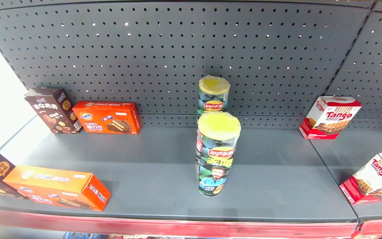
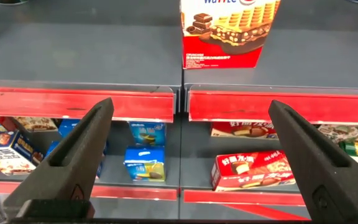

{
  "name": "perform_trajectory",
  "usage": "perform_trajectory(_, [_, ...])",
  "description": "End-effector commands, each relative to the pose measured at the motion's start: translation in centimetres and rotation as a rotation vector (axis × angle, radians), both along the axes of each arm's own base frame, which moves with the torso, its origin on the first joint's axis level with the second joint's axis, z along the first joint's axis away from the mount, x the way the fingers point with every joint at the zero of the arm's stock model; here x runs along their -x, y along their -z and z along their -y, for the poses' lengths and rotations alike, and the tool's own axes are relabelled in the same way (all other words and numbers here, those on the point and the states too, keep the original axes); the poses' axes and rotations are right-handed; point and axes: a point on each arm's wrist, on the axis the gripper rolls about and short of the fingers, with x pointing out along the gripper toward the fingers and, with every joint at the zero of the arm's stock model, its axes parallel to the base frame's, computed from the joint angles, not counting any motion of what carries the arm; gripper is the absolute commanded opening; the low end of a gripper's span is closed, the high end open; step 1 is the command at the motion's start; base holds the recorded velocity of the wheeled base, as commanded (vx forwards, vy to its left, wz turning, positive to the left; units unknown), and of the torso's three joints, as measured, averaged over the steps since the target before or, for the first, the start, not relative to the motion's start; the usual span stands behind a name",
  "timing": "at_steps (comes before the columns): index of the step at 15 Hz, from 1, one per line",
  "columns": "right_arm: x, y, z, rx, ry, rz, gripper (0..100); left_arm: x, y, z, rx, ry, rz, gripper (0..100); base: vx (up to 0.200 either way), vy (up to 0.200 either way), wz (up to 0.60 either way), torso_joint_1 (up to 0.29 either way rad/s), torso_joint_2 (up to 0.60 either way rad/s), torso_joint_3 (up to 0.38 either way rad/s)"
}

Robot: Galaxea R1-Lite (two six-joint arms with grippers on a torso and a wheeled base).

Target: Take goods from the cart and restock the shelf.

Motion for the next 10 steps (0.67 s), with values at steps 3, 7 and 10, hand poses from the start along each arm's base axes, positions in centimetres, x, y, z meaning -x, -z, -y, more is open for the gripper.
perform_trajectory(3, [-0.03,-0.02,0.00,0.000,-0.001,-0.002,100,0.00,0.00,0.00,0.001,-0.001,0.001,100,0.000,0.000,0.00,0.000,0.00,0.000])
perform_trajectory(7, [-0.03,-0.02,0.00,0.000,-0.001,-0.002,100,0.00,0.00,-0.01,0.002,-0.005,0.000,100,0.000,0.000,0.00,0.000,0.00,0.000])
perform_trajectory(10, [-0.03,-0.02,0.00,0.000,-0.001,-0.002,100,-0.01,0.00,-0.01,0.002,-0.003,-0.001,100,0.000,0.000,0.00,0.000,0.00,0.000])
